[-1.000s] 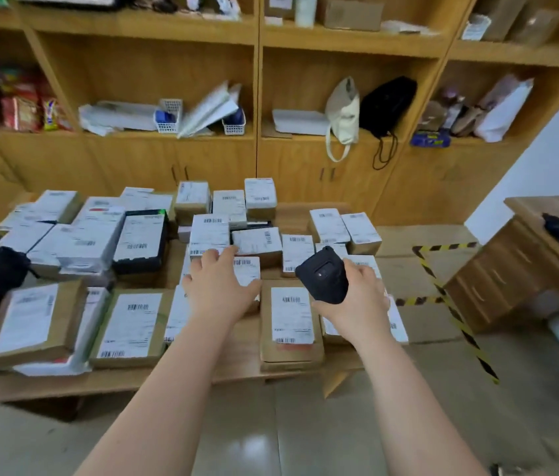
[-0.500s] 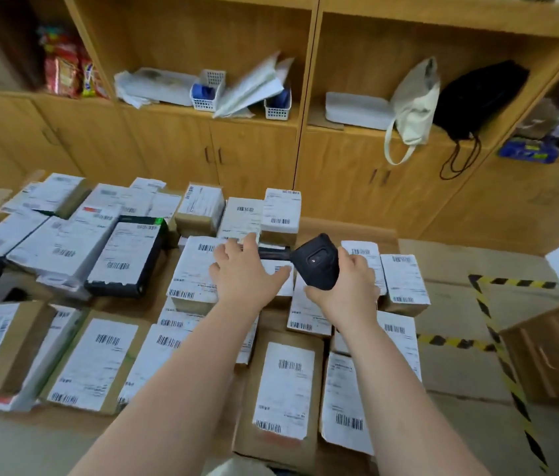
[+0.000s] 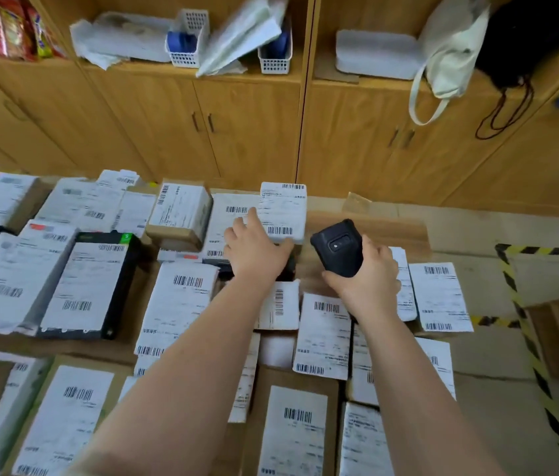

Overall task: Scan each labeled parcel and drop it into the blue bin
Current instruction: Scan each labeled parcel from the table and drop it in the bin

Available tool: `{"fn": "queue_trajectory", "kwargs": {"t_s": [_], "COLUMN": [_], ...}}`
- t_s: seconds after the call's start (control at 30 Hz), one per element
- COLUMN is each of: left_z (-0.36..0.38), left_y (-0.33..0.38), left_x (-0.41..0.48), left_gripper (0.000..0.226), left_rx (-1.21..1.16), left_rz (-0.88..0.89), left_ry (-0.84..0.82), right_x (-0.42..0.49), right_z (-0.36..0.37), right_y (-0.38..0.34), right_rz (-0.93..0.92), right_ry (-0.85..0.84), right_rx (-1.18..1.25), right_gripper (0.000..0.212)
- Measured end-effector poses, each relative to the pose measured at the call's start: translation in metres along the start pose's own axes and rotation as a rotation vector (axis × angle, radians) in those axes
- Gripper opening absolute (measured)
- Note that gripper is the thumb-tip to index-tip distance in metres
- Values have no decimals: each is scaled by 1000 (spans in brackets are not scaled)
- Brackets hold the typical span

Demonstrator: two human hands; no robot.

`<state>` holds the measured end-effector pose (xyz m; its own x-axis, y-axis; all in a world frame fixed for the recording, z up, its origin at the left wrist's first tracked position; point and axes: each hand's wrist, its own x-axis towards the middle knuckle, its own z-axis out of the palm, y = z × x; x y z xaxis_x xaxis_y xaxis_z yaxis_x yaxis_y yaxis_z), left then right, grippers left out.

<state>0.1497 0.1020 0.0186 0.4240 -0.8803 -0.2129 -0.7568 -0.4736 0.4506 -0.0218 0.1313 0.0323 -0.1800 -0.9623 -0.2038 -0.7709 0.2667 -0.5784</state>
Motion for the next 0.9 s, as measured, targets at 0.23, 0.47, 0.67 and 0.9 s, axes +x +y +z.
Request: {"fn": "queue_trajectory", "kwargs": {"t_s": [0.23, 0.47, 0.67, 0.9], "left_z": [8, 28, 32, 30], "left_y": [19, 35, 54, 47], "left_x": [53, 46, 47, 36], "left_gripper": [113, 107, 99, 89], "left_rx": [-128, -289, -332, -413], "left_rz": [-194, -133, -175, -184], "left_ry": [-185, -144, -313, -366], "right_x": [18, 21, 18, 8], "right_z": [-7, -7, -6, -10], "right_y": [13, 22, 26, 29], "right_rz": [65, 59, 72, 83], "right_ry": [17, 21, 9, 1], "right_rx": [30, 54, 50, 47], "right_gripper": [74, 70, 86, 78]}}
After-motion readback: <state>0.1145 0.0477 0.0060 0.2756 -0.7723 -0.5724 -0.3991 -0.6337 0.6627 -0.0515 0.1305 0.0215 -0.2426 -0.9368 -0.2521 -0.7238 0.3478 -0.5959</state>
